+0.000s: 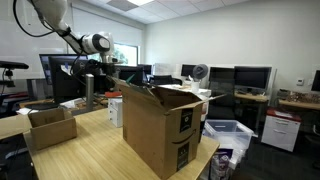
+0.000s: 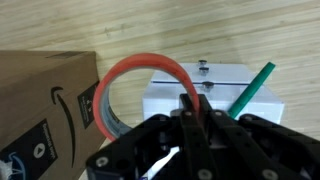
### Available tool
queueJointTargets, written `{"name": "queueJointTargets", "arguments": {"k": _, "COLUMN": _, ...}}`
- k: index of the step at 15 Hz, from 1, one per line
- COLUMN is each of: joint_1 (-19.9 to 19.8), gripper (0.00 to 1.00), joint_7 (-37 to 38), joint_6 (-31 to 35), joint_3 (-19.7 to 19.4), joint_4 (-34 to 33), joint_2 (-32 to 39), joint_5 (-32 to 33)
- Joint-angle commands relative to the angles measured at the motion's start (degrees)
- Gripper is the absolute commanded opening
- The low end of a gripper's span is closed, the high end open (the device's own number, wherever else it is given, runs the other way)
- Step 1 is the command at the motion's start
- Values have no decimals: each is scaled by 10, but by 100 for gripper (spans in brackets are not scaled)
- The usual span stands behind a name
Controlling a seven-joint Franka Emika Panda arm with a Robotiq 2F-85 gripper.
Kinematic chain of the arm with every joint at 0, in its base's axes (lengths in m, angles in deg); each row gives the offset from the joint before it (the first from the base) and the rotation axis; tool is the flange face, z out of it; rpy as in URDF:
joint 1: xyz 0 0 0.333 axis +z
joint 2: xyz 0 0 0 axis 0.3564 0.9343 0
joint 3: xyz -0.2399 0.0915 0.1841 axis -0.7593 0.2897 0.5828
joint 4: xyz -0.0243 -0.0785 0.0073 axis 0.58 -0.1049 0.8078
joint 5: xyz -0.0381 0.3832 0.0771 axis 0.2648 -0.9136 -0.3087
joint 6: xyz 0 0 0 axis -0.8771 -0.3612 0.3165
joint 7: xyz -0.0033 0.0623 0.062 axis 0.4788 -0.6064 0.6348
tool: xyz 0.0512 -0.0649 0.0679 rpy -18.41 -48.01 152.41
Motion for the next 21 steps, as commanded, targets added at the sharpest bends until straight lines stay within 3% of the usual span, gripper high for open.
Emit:
{"name": "queueJointTargets", "arguments": {"k": 1, "joint_1": -2, "gripper": 6, "joint_7": 5, "joint_6": -1, "joint_3": 3, "joint_4": -16, "joint_2": 15, "joint_5": -11}}
{"name": "queueJointTargets", "arguments": {"k": 10, "joint_1": 7, "gripper": 6, "joint_7": 2, "joint_6": 27, "joint_3": 12, "joint_4": -64, "joint_2": 80, "joint_5": -51}}
{"name": "queueJointTargets", "arguments": {"k": 21, "joint_1": 16, "gripper": 6, "joint_7": 10, "joint_6": 20, "joint_3": 2, "joint_4": -128, "joint_2": 128, "joint_5": -52}}
